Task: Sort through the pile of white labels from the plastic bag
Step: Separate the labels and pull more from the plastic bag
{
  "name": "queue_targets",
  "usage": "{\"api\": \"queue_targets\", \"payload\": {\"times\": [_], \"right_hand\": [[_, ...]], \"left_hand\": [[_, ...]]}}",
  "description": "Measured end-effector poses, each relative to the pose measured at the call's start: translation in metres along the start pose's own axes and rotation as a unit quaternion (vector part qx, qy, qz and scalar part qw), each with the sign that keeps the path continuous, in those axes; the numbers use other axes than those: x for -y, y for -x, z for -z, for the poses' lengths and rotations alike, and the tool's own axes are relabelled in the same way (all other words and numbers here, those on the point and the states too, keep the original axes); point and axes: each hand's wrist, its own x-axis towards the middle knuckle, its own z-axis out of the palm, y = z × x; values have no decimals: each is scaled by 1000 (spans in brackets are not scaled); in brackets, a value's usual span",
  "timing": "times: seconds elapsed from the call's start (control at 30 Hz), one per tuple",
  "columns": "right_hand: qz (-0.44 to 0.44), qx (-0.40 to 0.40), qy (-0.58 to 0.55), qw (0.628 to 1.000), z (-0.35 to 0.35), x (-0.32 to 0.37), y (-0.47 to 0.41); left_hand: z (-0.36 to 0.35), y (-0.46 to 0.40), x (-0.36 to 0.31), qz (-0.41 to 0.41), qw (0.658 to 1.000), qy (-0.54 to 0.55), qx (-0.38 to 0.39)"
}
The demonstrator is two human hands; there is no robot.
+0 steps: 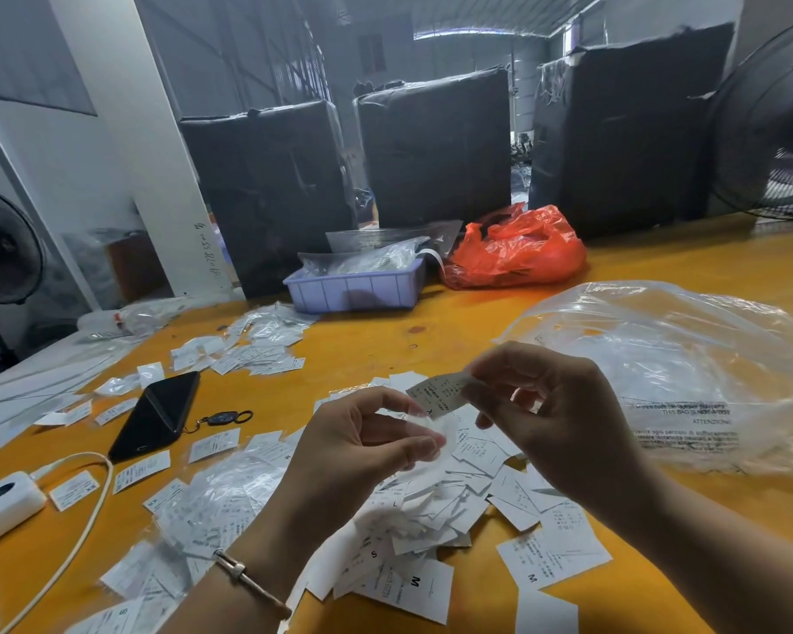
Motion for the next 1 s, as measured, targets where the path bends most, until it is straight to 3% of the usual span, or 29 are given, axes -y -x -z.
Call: {"api": "queue_targets", "payload": {"times": [0.17,0.37,0.77,1.0], "right_hand": [[6,6,15,1000,1,-2,-1],[0,-32,-115,993,7,4,-6],[-14,25,-37,999,3,-3,-2],[-32,21,-48,998,6,0,-4]], "left_hand": [[0,0,-1,2,1000,4,5],[1,1,-1,2,1000,-10,14],[1,1,-1,-5,1000,10,22],[2,0,2,-13,999,-16,29]]}}
